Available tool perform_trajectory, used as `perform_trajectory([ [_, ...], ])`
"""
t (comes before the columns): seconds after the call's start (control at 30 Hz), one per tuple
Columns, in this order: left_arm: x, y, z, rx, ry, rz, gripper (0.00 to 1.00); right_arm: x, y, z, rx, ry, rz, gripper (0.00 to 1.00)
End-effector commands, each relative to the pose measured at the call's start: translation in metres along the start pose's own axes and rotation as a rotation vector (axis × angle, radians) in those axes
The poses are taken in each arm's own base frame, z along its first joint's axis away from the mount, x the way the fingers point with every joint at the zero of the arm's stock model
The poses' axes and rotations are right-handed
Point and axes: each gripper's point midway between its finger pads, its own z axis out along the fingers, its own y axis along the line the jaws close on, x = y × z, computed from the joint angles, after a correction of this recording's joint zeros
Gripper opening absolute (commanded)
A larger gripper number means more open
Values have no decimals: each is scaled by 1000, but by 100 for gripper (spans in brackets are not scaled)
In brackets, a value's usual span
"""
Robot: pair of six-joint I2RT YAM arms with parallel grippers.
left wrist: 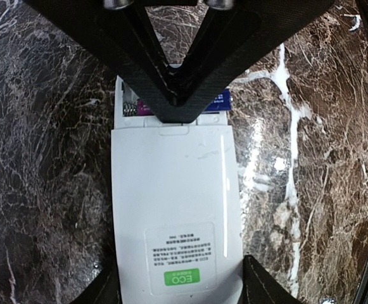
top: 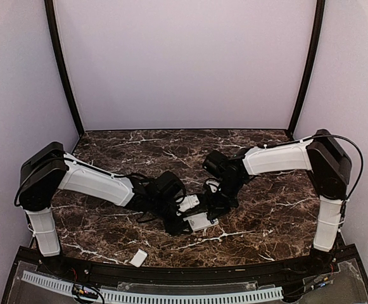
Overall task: Load the batteries into the remote control
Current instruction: Load the battery into the battery compartment.
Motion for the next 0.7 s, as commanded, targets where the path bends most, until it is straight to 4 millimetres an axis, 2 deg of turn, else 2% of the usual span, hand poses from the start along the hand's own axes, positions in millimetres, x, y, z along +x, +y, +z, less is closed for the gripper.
perform_trajectory([
  [0.0,76,-19,34,94,230,-24,37,-50,16,-5,-25,-230,-67,14],
  [0.23,77,-18,34,94,232,-26,36,-47,19,-10,-37,-225,-76,20],
  [0.47,79,-18,34,91,236,-27,37,-46,21,-15,-32,-215,-91,22],
  [0.67,81,-18,34,90,241,-28,37,-45,24,-38,-42,-239,-151,23],
])
